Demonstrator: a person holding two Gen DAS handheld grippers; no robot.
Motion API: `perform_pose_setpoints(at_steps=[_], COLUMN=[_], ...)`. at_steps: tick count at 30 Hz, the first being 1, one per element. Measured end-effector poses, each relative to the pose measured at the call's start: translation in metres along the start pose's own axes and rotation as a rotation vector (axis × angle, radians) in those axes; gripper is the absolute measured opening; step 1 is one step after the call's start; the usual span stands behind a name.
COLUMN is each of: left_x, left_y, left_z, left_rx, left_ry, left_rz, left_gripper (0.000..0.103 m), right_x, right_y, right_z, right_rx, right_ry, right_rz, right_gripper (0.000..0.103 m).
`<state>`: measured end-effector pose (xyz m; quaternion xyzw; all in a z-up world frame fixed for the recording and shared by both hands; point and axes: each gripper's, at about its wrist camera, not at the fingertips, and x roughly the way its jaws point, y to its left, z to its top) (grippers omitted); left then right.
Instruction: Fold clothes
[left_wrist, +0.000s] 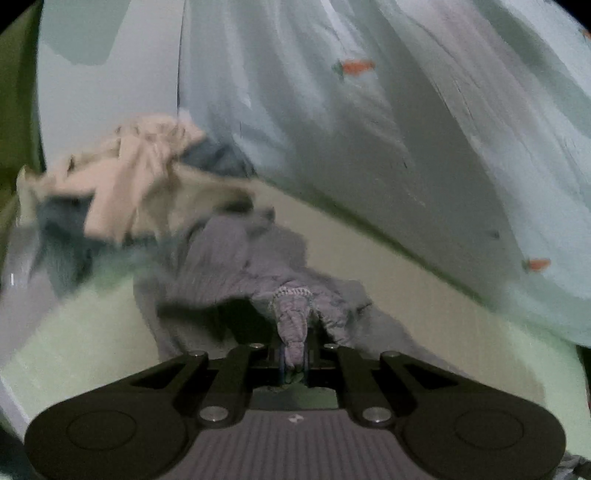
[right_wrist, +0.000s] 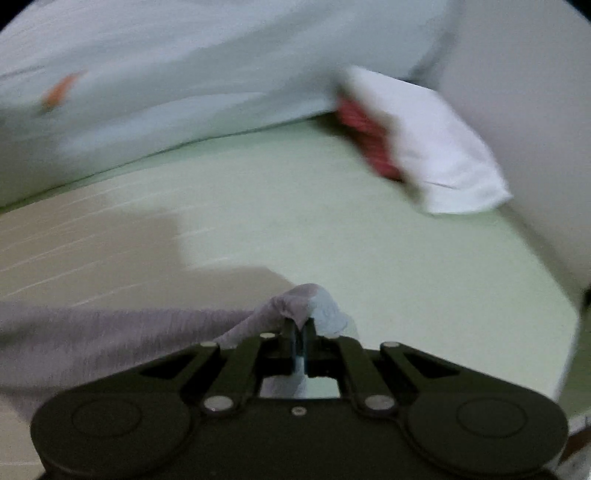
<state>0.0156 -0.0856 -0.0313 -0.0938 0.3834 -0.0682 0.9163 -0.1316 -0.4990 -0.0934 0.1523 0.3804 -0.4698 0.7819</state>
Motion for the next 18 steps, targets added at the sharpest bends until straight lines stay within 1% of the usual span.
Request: perform_pose_setpoints(at_steps=[3, 5, 6, 8, 9, 10, 14, 16, 18], left_x=[-0.007, -0.013, -0.015, -0.02, -0.023, -0.026, -0.033, -0.032, -0.027], left_y=[-0.007, -0.008, -0.008, -0.006, -0.005, -0.004, 0.002, 0.003, 0.004], left_z=[-0.026, -0.035, -0.038, -0.04, -0.039, -0.037, -0.022, -0.011, -0.001], left_rx=[-0.029, -0.041, -0.045, -0.049, -0.045, -0.039, -0.019, -0.01, -0.01], left_ry=[0.035, 0.042, 0.042, 0.038, 0.034, 0.028, -0.002, -0.017, -0.028], left_rz=[0.012, 0.028, 0.035, 0.047, 0.051, 0.055, 0.061, 0.063, 0.058], left_gripper=[0.009, 0.009, 0.009, 0.009, 0.009, 0.009, 0.009, 0.009, 0.009], right_x=[0.014, 0.015, 0.015, 0.016, 0.015, 0.01, -0.006, -0.011, -0.012], right_y=[-0.059, -0.06, -0.061, -0.062, -0.062, -0.058, -0.034, -0.02, -0.005], right_z=[0.007, 0.005, 0.005, 0.003, 0.003, 0.002, 0.002, 0.002, 0.0], right_rx=[0.042, 0.026, 0.019, 0.003, -0.005, -0.015, -0.046, -0.054, -0.072], right_ry=[0.005, 0.008, 0.009, 0.012, 0.01, -0.006, -0.061, -0.072, -0.061], right_rz=[-0.07, -0.055, -0.048, -0.033, -0.024, -0.01, 0.064, 0.11, 0.16], right_gripper=[0.004, 0.005, 0.008, 0.024, 0.037, 0.045, 0.061, 0.075, 0.078])
